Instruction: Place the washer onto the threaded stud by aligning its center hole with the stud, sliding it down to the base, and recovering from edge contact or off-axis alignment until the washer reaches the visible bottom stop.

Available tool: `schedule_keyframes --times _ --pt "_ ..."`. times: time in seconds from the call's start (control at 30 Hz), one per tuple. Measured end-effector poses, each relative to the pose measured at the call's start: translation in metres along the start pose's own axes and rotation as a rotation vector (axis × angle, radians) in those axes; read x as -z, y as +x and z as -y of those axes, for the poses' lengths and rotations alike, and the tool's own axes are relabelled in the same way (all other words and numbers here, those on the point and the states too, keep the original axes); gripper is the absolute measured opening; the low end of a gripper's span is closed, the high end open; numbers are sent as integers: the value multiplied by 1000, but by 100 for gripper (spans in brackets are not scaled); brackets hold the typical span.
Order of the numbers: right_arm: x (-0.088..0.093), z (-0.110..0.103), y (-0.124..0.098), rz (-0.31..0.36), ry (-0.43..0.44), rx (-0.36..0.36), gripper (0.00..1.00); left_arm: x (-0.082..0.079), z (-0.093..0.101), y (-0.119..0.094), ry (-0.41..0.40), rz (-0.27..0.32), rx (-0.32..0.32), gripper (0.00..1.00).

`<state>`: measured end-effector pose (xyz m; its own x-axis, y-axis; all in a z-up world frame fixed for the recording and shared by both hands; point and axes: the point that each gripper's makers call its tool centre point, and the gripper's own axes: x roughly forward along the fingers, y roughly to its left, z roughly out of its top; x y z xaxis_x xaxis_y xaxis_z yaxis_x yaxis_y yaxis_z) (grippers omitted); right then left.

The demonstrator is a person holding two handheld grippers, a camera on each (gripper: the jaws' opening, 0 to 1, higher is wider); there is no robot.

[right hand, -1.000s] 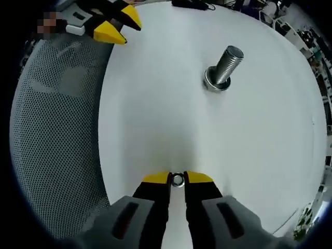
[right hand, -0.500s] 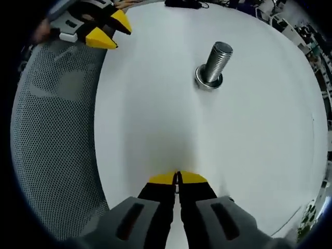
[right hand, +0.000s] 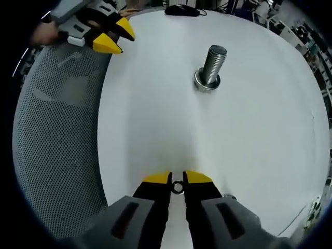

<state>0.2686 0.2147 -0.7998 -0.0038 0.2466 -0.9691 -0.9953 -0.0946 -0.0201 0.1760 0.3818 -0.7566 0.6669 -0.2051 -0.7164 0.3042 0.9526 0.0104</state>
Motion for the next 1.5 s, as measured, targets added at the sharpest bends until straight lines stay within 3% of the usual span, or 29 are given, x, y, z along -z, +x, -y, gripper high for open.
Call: schedule_keyframes --times 0.37,0.6,0.93,1.23,1.5 --pt "15 0 -7 11 64 -28 27 -2 -2 0 -3 10 -7 16" --pt "22 -4 -4 -14 58 -27 26 -3 -1 -1 -4 15 -9 16" --pt "19 -2 -3 4 59 -3 25 -4 -2 -1 -6 19 -15 16" --pt "16 -1 -2 -26 6 -7 18 -4 -3 -1 -5 21 -17 16" --pt "17 -3 -3 -36 -60 -25 17 -4 -3 -1 -7 22 -17 16"
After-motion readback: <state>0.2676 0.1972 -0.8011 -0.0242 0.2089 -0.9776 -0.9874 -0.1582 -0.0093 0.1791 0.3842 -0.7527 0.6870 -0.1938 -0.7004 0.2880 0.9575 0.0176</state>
